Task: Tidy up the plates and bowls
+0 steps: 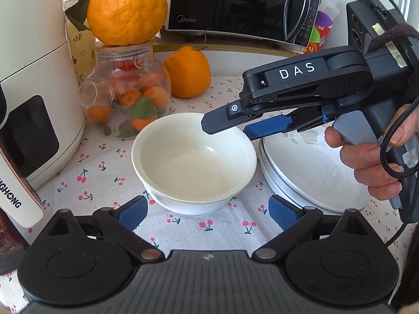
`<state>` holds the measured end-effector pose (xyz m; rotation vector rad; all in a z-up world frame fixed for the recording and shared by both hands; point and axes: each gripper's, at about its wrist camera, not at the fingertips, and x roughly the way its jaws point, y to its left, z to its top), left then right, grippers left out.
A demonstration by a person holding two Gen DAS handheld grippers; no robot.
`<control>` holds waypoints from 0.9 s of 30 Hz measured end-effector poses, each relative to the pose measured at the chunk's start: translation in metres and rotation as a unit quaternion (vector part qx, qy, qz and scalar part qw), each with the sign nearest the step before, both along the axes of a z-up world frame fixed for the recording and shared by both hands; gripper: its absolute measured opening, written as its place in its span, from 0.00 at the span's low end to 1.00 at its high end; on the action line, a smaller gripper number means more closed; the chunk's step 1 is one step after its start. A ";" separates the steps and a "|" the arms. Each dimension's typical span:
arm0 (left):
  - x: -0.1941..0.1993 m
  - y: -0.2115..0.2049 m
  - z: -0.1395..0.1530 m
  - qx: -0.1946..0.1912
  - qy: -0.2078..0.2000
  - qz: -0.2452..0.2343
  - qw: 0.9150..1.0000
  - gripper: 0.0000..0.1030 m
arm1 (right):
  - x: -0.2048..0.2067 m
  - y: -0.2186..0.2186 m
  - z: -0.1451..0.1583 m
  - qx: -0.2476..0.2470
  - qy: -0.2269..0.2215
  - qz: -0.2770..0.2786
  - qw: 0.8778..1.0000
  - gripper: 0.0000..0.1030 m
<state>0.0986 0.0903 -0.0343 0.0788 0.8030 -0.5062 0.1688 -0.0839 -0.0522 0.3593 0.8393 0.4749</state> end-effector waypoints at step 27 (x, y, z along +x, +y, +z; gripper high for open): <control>0.015 -0.002 -0.011 0.016 0.005 0.020 1.000 0.74 | 0.007 0.002 -0.006 -0.012 0.010 -0.003 1.000 0.26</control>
